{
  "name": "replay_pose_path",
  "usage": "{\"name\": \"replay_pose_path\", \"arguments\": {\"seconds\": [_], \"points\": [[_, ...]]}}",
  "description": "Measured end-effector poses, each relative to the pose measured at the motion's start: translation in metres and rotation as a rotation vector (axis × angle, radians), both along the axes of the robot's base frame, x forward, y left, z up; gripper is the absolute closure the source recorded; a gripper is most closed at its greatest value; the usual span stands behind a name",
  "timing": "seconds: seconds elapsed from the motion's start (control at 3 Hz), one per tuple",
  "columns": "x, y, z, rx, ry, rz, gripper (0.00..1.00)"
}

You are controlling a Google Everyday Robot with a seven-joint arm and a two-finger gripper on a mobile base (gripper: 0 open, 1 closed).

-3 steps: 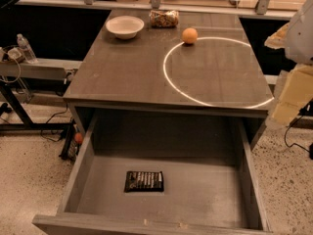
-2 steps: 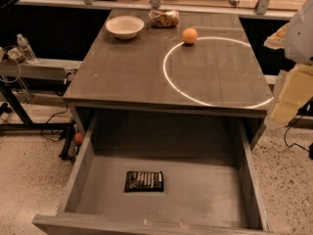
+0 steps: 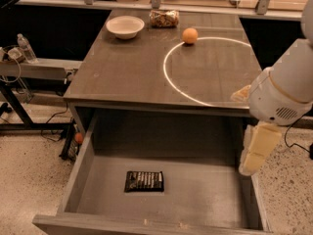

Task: Pick rxbar chocolate from top drawer and place on counter

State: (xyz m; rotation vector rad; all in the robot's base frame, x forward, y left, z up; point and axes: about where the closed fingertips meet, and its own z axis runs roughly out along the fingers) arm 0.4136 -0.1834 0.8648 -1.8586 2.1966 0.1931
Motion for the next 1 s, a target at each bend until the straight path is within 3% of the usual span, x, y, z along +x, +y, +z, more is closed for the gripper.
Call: {"name": "replay_pose_path", "arguments": {"seconds": [0.33,0.67,1.0], "points": [[-0.013,0.019,-0.046,0.077,0.018,0.009,0.0],[-0.014,0.019,-0.045,0.076,0.019,0.011,0.0],[-0.018,0.034,-0.07,0.115,0.039,0.014,0.0]]}}
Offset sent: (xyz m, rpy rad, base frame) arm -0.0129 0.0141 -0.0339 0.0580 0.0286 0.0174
